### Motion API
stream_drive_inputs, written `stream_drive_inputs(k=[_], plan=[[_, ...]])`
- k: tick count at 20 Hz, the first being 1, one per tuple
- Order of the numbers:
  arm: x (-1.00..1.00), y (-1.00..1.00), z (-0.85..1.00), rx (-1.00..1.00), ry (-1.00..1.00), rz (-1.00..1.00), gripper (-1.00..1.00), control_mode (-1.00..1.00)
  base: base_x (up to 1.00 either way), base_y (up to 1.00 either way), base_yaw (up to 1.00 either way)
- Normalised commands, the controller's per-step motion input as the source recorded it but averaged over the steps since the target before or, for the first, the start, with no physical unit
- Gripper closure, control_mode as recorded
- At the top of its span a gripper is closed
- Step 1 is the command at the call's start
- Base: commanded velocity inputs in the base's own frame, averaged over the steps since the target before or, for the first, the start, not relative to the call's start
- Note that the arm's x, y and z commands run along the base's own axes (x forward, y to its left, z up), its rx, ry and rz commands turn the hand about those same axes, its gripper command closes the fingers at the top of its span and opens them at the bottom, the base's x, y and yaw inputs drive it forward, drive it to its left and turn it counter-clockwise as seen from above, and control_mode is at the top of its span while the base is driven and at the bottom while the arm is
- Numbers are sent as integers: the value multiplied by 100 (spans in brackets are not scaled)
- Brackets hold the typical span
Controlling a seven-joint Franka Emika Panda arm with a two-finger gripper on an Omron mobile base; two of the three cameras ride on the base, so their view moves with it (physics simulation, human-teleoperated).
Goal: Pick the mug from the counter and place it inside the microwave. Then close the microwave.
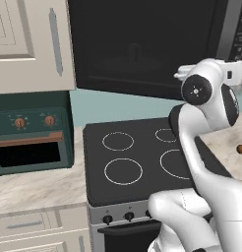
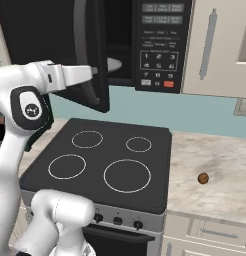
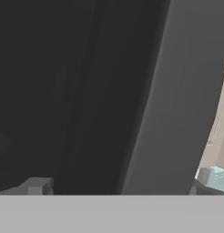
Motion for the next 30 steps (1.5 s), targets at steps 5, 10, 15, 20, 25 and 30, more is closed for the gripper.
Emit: stream_drive_inputs(k=[5, 10, 15, 20, 25, 30], plan=[[51, -9, 0, 0, 0, 0, -100, -100, 0, 0, 0], [44, -4, 2, 0, 0, 0, -100, -100, 0, 0, 0], [42, 0, 8, 0, 1, 0, -100, -100, 0, 0, 0], [47, 0, 7, 0, 2, 0, -100, -100, 0, 0, 0], [45, 0, 6, 0, 2, 0, -100, -100, 0, 0, 0], [48, 0, 2, 0, 3, 0, -100, -100, 0, 0, 0]])
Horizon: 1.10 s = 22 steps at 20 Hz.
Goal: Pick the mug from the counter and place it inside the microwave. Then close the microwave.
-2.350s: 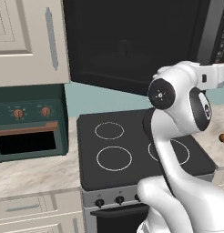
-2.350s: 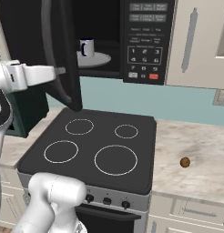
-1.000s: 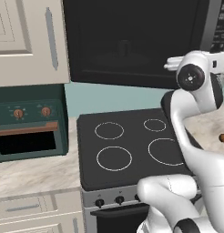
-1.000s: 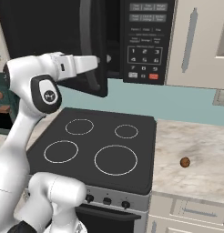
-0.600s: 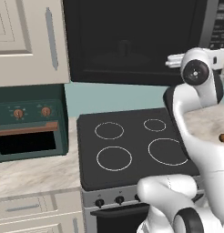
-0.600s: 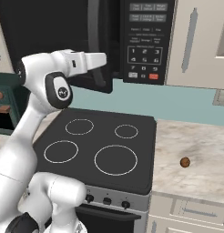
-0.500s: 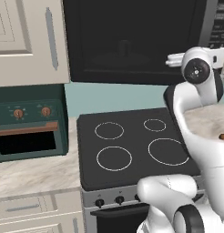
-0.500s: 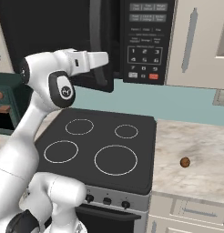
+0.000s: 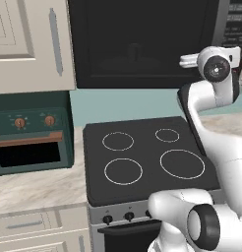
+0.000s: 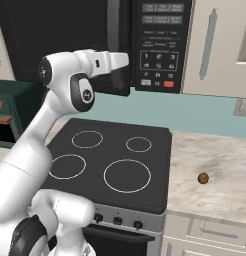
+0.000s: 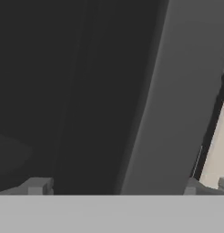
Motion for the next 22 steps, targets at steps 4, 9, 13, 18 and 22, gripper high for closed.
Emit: stream_drive_inputs(k=[4, 9, 13, 18, 22], plan=[[56, 0, 0, 0, 2, 0, -100, -100, 0, 0, 0], [48, 0, 0, 0, 2, 0, -100, -100, 0, 0, 0], [40, 0, 0, 0, 2, 0, -100, -100, 0, 0, 0], [29, 0, 3, 0, 2, 0, -100, -100, 0, 0, 0], [41, 0, 0, 0, 0, 0, -100, -100, 0, 0, 0]])
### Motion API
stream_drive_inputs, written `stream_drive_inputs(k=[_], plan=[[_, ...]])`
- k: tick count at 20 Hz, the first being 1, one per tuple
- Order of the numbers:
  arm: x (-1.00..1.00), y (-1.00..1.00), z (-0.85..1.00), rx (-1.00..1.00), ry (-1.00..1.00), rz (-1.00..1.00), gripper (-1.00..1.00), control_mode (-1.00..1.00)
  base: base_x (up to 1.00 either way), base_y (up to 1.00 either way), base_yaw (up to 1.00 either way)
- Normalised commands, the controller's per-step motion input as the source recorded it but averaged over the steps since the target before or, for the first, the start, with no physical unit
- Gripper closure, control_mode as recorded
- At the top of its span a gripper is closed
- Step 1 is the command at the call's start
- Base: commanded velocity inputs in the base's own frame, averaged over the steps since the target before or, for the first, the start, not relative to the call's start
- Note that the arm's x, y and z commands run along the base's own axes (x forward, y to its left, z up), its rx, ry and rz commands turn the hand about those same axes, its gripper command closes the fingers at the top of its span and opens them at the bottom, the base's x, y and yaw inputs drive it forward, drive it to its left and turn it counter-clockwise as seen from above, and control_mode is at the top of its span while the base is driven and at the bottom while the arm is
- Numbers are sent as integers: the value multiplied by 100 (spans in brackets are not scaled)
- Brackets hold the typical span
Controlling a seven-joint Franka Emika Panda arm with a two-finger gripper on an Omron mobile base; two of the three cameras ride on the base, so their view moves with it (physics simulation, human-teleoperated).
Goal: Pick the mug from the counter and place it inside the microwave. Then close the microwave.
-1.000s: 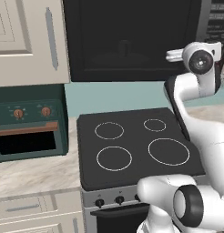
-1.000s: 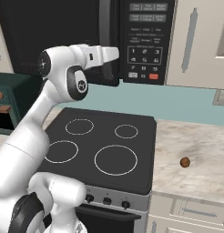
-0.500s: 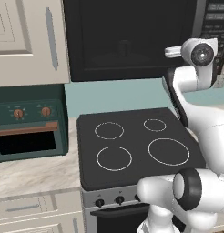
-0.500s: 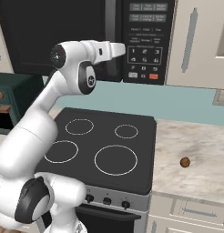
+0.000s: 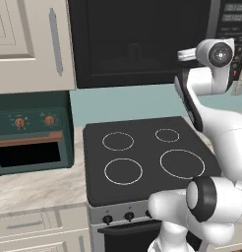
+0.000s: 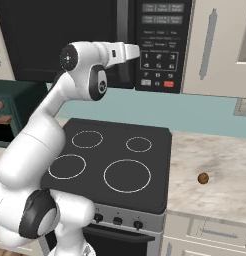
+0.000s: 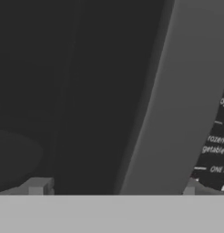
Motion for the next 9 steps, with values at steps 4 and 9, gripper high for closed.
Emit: stream_drive_inputs(k=[4, 9], plan=[[37, 0, 0, 0, 0, 0, -100, -100, 0, 0, 0], [6, -6, 0, 0, 1, 0, -100, -100, 0, 0, 0]])
